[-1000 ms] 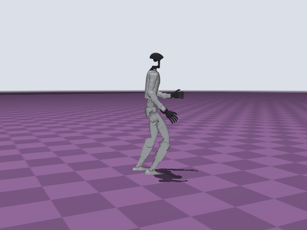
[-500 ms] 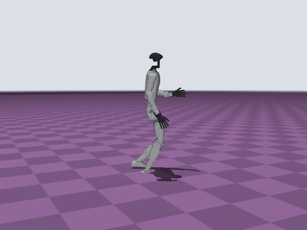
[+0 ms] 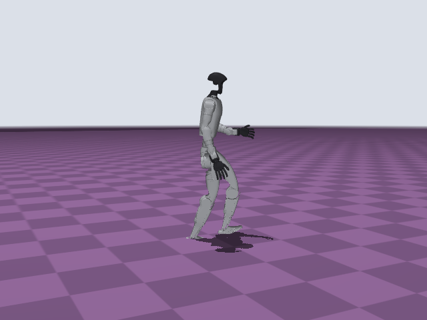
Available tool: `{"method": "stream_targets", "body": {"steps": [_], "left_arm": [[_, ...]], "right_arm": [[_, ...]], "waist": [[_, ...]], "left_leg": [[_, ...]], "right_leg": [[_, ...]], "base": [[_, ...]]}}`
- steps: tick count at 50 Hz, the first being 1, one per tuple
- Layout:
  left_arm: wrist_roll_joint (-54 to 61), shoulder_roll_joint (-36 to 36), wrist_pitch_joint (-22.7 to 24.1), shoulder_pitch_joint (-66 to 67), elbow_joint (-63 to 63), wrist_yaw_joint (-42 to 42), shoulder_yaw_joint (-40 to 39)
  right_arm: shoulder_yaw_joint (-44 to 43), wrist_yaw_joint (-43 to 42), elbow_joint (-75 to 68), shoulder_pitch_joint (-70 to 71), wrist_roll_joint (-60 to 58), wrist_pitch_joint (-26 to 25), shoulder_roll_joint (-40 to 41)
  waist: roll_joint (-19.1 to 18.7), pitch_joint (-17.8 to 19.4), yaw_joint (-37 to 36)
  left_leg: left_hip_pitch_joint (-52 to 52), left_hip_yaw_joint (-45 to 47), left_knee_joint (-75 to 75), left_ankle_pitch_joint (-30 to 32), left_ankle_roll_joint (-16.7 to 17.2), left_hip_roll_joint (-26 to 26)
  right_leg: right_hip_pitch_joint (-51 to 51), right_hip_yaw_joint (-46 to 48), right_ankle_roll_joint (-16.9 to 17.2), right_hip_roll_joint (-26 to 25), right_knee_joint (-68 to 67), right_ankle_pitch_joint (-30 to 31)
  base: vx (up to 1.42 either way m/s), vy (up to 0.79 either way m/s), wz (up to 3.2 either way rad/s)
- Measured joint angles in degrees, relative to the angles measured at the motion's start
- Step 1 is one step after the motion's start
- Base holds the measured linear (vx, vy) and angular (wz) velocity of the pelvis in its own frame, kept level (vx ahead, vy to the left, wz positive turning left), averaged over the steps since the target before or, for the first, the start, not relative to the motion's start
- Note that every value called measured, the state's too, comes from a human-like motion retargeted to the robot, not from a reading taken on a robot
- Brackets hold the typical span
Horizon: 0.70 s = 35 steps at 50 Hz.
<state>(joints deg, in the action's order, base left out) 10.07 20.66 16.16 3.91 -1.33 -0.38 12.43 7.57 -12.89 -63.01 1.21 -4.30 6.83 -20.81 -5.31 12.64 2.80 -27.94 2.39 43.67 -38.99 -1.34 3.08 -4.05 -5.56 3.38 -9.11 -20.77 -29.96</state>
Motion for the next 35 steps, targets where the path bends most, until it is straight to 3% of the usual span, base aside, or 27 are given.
{"method": "stream_targets", "body": {"steps": [15, 26, 35], "left_arm": [[2.2, 1.1, -1.7, -2.7, 1.5, -1.9, 3.4], [2.9, 3.6, -2.4, -3.1, 1.8, -3.6, 5.4], [1.5, 6.0, -2.5, -3.5, 2.1, -4.0, 5.8]], "right_arm": [[2.8, -0.1, 6.3, 5.1, 3.1, 0.3, 1.9], [6.5, 1.6, 13.6, 8.0, 4.4, 0.8, 3.5], [9.2, 3.5, 18.0, 9.8, 3.0, 0.7, 3.5]], "waist": [[4.9, -2.3, -1.2], [10.0, -4.7, -2.5], [14.7, -6.0, -2.4]], "left_leg": [[-0.7, -2.6, -2.7, 7.2, -0.5, -6.4], [-0.6, 0.2, 3.1, 3.1, -5.9, -9.6], [4.1, 4.7, -0.1, 1.7, -8.9, -12.8]], "right_leg": [[2.2, -4.5, -0.4, 2.7, -11.2, -9.2], [4.5, -6.3, 0.5, 7.0, -22.9, -14.1], [7.8, -3.4, 3.0, 14.9, -33.1, -11.5]], "base": [[0.17, 0.0, -0.41], [0.2, 0.02, -0.48], [0.18, 0.06, -0.57]]}}
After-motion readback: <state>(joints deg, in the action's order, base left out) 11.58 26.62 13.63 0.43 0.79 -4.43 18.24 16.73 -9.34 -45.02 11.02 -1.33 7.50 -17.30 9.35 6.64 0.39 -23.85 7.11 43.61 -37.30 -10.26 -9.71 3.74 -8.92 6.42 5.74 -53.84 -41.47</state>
